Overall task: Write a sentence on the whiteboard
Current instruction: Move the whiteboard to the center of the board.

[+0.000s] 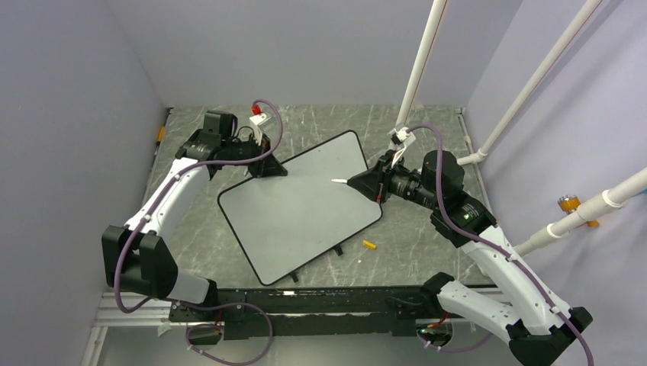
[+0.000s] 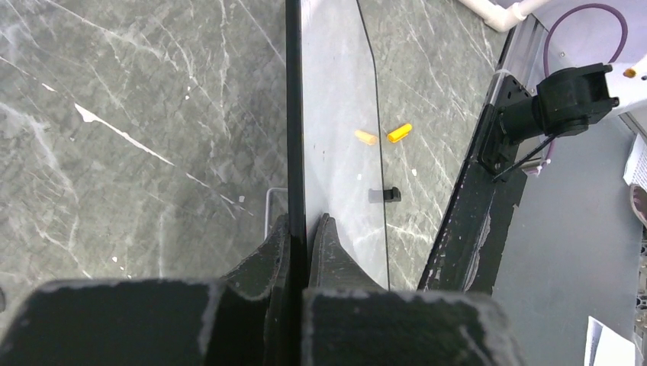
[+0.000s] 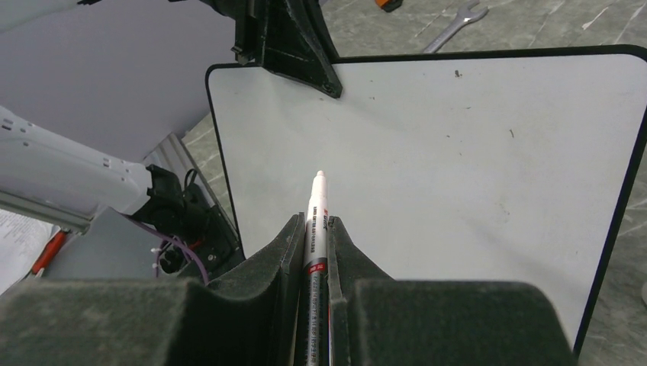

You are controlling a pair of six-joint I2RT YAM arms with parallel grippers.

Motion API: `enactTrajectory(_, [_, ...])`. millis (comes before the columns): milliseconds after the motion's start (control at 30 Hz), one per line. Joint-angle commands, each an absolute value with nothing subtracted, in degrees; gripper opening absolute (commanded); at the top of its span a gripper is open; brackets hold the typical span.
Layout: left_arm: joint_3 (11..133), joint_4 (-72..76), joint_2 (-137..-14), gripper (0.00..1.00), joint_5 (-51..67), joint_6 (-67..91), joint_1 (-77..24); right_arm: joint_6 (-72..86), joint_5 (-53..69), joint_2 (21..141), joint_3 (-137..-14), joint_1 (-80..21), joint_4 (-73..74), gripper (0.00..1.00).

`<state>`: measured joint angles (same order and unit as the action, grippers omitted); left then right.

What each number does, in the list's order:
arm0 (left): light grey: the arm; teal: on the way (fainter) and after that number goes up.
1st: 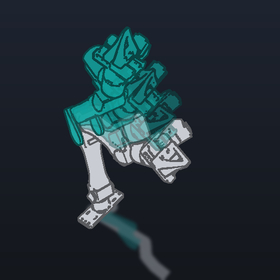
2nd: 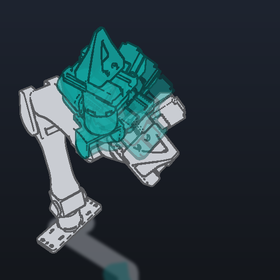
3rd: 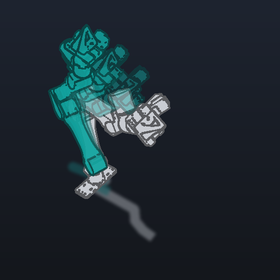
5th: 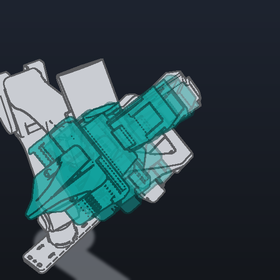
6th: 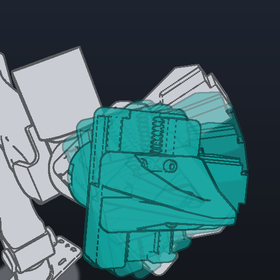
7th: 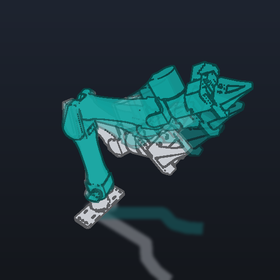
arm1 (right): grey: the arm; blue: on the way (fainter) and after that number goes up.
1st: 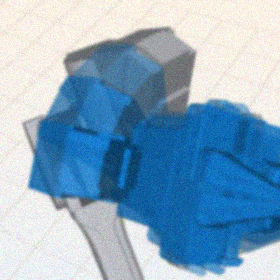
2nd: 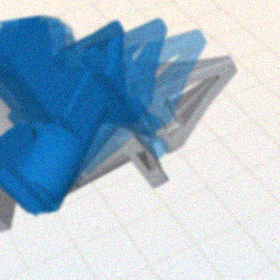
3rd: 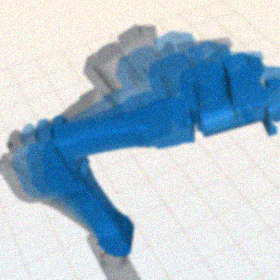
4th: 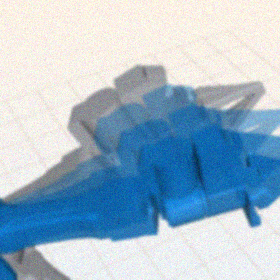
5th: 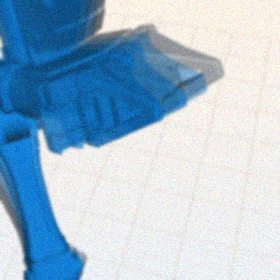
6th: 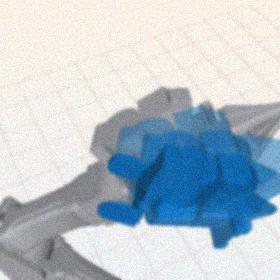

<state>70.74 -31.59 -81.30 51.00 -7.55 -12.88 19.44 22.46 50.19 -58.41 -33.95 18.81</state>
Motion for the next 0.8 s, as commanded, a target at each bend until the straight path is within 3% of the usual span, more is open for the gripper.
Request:
enactTrajectory(0, [73.83, -28.86, -80.29, 0.00, 32.13, -24.32, -12.12, 18.32, 26.11, 49.65, -57.14, -34.24, 15.56, 0.00])
enactTrajectory(333, [69.99, -25.14, -75.25, 0.00, 27.05, -23.98, -14.15, 15.79, 25.50, 49.14, -54.87, -37.93, 13.84, 0.00])
enactTrajectory(767, [66.97, -23.38, -71.69, 0.00, 17.23, -26.83, -15.53, 10.90, 8.87, 53.23, -57.04, -48.78, 16.73, 0.00])
